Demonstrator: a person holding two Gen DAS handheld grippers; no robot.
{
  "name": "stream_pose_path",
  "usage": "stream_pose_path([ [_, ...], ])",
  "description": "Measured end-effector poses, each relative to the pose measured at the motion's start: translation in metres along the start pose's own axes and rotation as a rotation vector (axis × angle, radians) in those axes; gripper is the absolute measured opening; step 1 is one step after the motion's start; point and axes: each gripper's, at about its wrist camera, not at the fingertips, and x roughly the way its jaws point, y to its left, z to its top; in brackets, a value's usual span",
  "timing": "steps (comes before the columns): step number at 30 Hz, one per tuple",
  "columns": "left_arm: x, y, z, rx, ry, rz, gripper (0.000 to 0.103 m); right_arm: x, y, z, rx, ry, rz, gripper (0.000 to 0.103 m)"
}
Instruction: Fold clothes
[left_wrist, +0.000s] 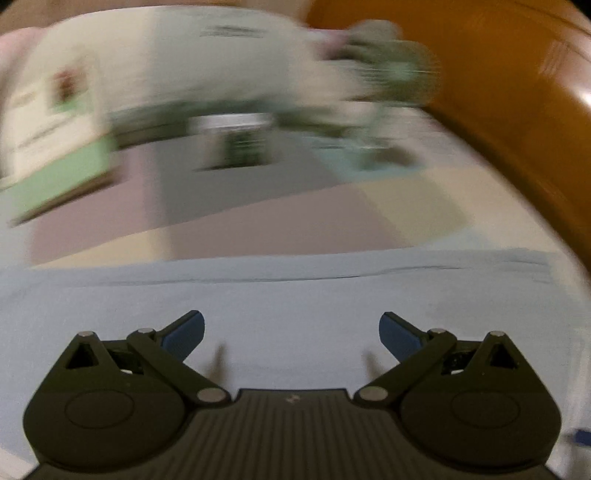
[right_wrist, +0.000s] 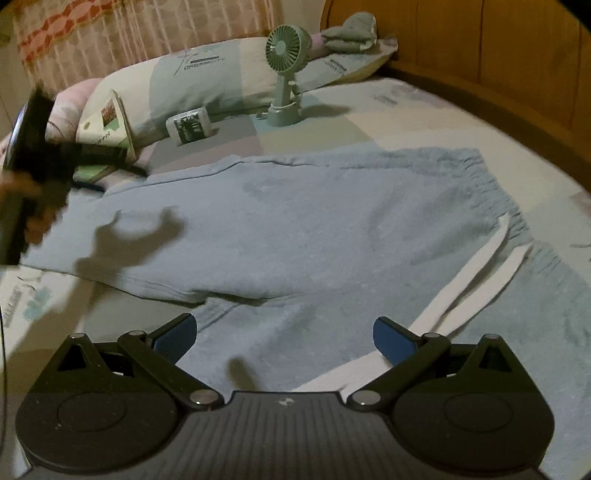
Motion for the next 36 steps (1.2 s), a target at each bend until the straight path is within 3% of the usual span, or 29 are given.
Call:
stream_pose_path([
  [3, 0.019, -0.049, 0.016, 0.030, 0.046, -0.134, 0.101, -0.004, -0.001, -0.007, -0.031, -0.009, -0.005, 0.103],
  [8, 0.074, -0.093, 0.024, -0.020, 0.125, -0.207, 0.101, -0.017, -0.012, -0.012, -0.007, -0.036, 0.052, 0.103],
  [11, 0.103, -0.094, 0.025, -0.106, 0.155, -0.193, 0.100, -0.022, -0.022, -0.013, 0.036, -0.040, 0.083, 0.103],
  [13, 0.114, -0.094, 0.026, -0.134, 0.129, -0.154, 0.100, -0.025, -0.027, -0.015, 0.052, -0.039, 0.089, 0.103],
  [18, 0.134, -0.092, 0.034, -0.155, 0.069, -0.036, 0.101, -0.032, -0.034, -0.018, 0.060, -0.044, 0.059, 0.103],
  [21, 0.128, -0.099, 0.039, -0.117, 0.048, 0.013, 0.101, -0.037, -0.037, -0.020, 0.063, -0.053, 0.051, 0.103],
  [23, 0.116, -0.104, 0.040, -0.109, 0.042, 0.004, 0.101, -0.040, -0.038, -0.021, 0.067, -0.055, 0.044, 0.103],
  [30, 0.089, -0.132, 0.020, -0.073, 0.115, -0.191, 0.101, -0.043, -0.041, -0.023, 0.073, -0.044, 0.038, 0.103],
  [33, 0.106, -0.138, 0.014, -0.046, 0.137, -0.158, 0.101, -0.042, -0.042, -0.023, 0.076, -0.043, 0.034, 0.103],
  [36, 0.127, -0.136, 0.013, -0.055, 0.107, -0.126, 0.102, -0.042, -0.044, -0.023, 0.078, -0.042, 0.028, 0.103],
])
